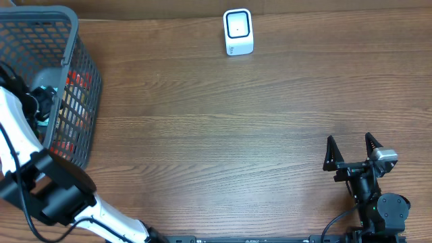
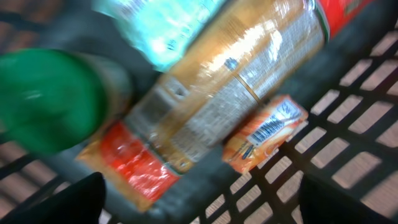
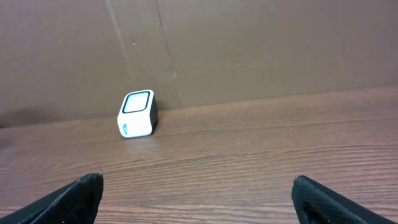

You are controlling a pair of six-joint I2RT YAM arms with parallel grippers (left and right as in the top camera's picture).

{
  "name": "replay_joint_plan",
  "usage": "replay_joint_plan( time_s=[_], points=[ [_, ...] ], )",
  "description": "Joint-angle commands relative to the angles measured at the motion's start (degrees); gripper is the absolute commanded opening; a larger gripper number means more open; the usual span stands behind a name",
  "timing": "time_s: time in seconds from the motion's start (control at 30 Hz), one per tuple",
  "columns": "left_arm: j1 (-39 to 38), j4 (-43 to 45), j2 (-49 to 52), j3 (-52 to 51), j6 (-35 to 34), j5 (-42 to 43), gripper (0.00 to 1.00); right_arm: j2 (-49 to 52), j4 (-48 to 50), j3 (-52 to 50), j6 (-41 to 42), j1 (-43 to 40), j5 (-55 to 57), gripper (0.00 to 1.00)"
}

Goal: Scan the item barcode
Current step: 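Reach the left gripper into the basket and grasp the spaghetti package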

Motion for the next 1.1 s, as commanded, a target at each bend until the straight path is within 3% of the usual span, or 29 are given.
replay_joint_plan(
  time_s=[0.0, 0.23, 0.43, 0.7, 0.73, 1.07],
  points=[
    [-0.1, -0.5, 3.8, -0.3, 5.0, 4.6, 0.88, -0.6, 0.2, -0.6, -0.1, -0.4, 0.7, 1.0],
    [-0.1, -1.0, 9.4, -0.3, 5.3, 4.6, 0.9, -0.6, 0.2, -0.6, -0.2, -0.4, 0.7, 1.0],
    [-0.1, 0.3, 10.1, -0.3, 13.4, 12.0, 0.87, -0.6, 0.2, -0.6, -0.2, -0.4, 0.7, 1.0],
    [-0.2, 2.2, 10.2, -0.3, 16.7, 11.8, 0.91, -0.6, 0.2, -0.6, -0.2, -0.4, 0.7, 1.0],
    [-0.4, 2.6, 10.2, -0.3, 17.1, 11.6, 1.0, -0.6, 0.2, -0.6, -0.2, -0.4, 0.7, 1.0],
    [-5.1, 6.2, 10.4, -0.3, 22.0, 3.1, 1.0, -0.6, 0.2, -0.6, -0.2, -0.4, 0.7, 1.0]
  ],
)
